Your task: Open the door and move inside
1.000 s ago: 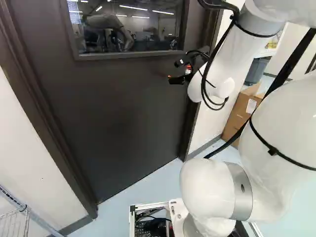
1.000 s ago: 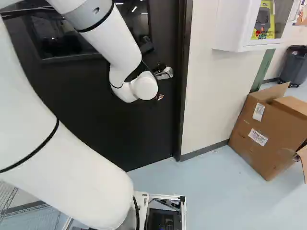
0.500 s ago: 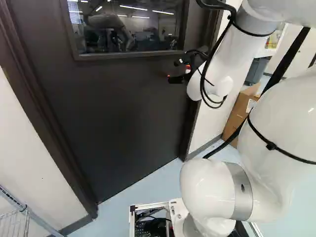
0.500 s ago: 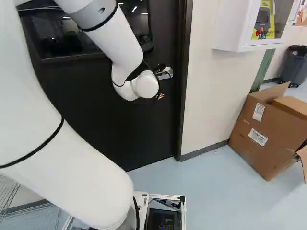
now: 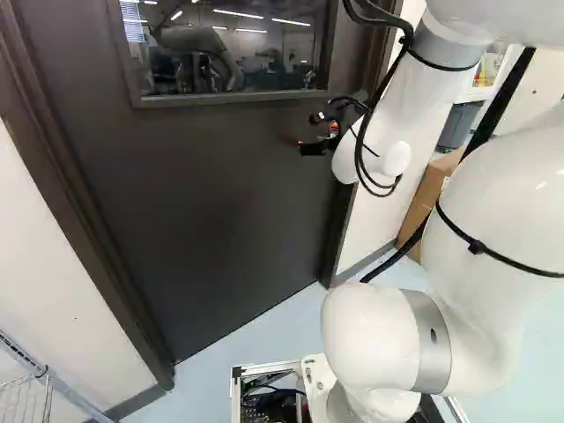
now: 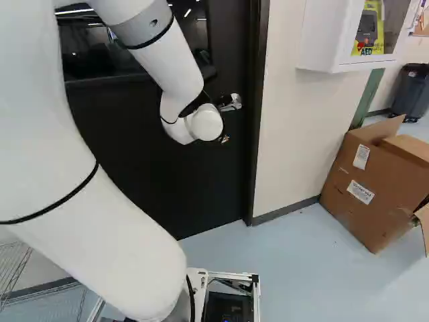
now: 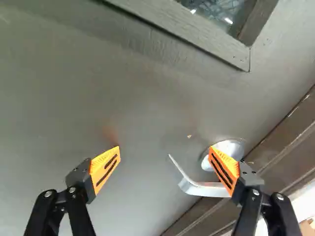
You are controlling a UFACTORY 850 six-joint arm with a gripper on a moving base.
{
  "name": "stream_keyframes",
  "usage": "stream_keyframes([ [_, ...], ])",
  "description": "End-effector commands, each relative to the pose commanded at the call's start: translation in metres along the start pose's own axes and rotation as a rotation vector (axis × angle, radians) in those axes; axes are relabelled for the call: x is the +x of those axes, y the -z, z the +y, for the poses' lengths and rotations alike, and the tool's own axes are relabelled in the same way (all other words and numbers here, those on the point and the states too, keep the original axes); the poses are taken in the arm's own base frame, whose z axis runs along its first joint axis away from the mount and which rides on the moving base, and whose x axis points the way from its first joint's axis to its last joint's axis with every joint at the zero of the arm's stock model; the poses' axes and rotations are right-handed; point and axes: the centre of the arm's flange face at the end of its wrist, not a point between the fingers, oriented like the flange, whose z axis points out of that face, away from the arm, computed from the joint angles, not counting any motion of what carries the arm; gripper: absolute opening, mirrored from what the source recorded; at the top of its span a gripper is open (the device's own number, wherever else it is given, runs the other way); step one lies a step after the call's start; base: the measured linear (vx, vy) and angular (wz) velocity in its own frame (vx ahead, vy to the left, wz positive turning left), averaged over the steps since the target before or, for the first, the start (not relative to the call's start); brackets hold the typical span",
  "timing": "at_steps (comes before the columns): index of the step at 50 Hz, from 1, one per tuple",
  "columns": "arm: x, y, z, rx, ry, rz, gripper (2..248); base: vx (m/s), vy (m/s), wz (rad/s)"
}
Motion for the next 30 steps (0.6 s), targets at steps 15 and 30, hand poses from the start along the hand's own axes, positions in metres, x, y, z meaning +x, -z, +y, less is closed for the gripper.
stream_keyframes([
  [15, -0.015, -0.004, -0.005, 0.014, -0.017, -0.03, 247, 0.0, 0.0, 0.0],
  [30, -0.029, -0.006, -0.013, 0.033, -0.033, -0.058, 247, 0.0, 0.0, 0.0],
])
